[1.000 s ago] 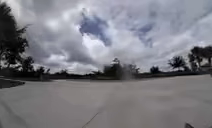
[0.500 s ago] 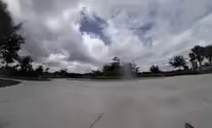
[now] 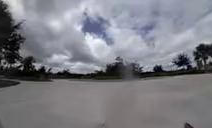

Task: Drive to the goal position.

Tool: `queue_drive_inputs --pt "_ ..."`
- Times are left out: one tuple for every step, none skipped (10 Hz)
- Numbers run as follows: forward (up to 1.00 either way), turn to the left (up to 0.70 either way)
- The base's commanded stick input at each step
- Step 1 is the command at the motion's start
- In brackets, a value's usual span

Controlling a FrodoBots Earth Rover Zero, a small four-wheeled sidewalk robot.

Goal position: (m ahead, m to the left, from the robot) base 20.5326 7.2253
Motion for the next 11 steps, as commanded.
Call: queue_drive_inputs --pt "0.60 0.15" --pt "0.60 0.15" --pt "0.60 0.15" --pt "0.60 0.05" --pt "0.60 0.01" --pt "0.60 0.01" --pt "0.60 0.01" --pt "0.60 0.01" --pt "0.61 0.01" --pt "0.60 0.01" --pt "0.60 0.01"
